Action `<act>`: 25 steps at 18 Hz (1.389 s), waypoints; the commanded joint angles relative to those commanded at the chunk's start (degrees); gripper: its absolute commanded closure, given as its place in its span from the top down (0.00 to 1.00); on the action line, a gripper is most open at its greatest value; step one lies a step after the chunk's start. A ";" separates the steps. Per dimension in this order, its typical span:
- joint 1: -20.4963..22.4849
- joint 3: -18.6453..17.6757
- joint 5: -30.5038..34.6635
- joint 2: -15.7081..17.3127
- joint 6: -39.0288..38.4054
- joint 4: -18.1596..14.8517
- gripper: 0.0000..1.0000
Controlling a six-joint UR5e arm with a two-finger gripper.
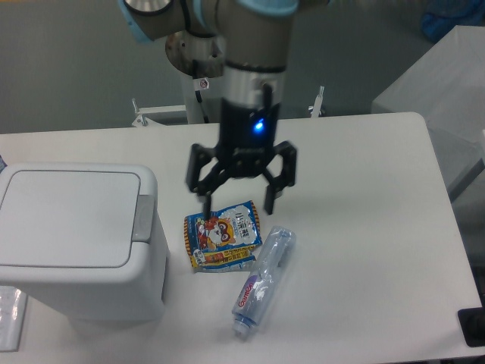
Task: Open the trash can
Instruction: 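Move the open gripper down toward the grey button on the bin, then press the grey button with the gripper finger to pop the lid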
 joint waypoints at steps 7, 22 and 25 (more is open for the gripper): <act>-1.50 -0.26 0.09 -0.09 -2.64 0.00 1.00; -3.17 -2.02 0.26 0.18 -2.99 0.00 1.00; -3.17 -2.20 0.26 0.26 -2.99 0.00 1.00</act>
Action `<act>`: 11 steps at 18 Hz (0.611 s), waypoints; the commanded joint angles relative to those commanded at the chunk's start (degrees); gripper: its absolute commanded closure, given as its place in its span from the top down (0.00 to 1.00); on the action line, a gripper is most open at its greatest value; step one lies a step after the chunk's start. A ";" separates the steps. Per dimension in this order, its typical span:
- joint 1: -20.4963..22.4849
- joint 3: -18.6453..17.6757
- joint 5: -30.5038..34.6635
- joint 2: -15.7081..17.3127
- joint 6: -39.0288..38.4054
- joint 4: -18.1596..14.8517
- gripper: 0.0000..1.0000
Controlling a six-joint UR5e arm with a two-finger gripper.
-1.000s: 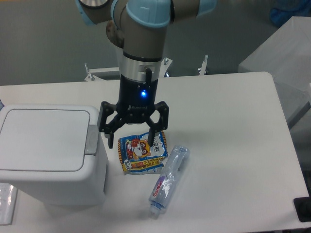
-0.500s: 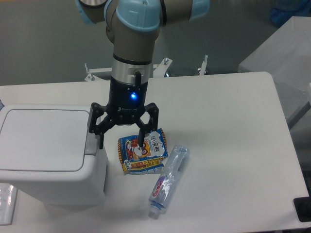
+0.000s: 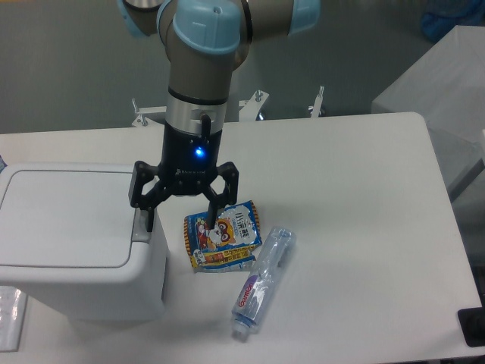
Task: Open the trash can
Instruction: 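Press the grey button with the gripper finger to pop the lid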
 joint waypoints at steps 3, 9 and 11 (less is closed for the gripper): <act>0.00 -0.18 0.09 -0.09 0.00 0.00 1.00; 0.00 -0.44 0.09 -0.26 0.09 0.00 1.00; 0.00 -0.44 0.09 -0.26 0.09 0.00 1.00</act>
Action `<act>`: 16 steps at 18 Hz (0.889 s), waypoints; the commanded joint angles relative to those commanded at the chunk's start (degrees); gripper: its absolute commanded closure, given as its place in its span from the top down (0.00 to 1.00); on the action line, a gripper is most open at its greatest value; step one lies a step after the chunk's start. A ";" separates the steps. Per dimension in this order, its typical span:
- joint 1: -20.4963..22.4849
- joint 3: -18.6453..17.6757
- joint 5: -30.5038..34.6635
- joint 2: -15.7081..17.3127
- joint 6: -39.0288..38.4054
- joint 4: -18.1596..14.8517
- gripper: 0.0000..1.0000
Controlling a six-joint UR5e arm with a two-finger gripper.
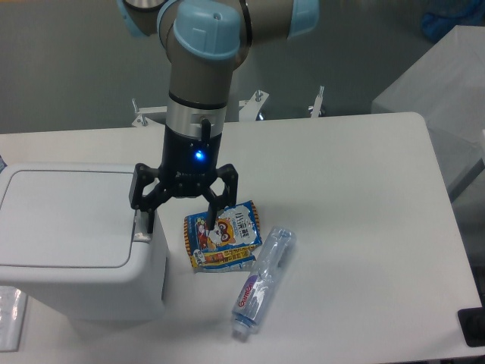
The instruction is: Open the trash can
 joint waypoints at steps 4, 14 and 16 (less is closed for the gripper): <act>0.00 0.00 -0.09 0.00 0.00 0.00 1.00; 3.33 9.48 0.53 -0.18 0.79 0.17 1.00; 5.96 12.12 1.66 -0.18 2.36 0.18 1.00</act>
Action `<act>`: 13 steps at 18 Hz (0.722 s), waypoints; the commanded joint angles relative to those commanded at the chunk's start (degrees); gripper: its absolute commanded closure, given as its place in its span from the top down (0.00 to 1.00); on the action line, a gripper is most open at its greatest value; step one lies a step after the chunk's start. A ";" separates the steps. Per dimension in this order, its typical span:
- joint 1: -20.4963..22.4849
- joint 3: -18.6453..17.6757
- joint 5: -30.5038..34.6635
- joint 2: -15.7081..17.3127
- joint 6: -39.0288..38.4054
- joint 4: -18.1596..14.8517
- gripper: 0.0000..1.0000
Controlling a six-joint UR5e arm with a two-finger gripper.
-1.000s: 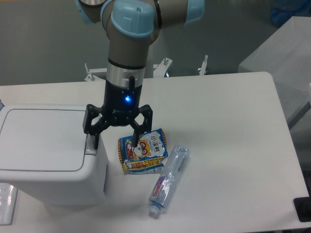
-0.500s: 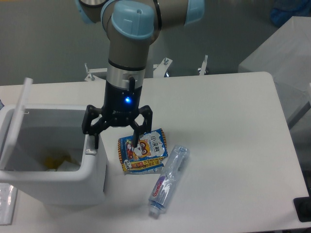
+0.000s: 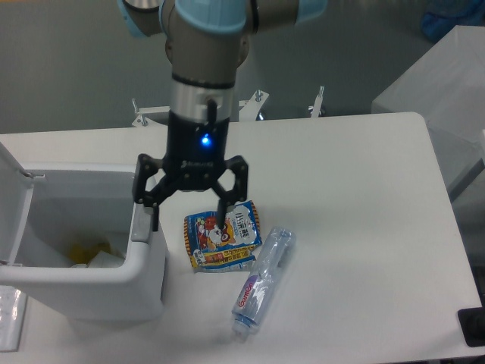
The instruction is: Open the trash can
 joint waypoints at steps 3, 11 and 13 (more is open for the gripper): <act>3.08 1.59 3.07 0.35 5.61 -0.17 1.00; 9.68 0.89 7.56 0.70 22.41 -1.32 1.00; 10.99 0.89 7.56 0.70 25.05 -2.63 1.00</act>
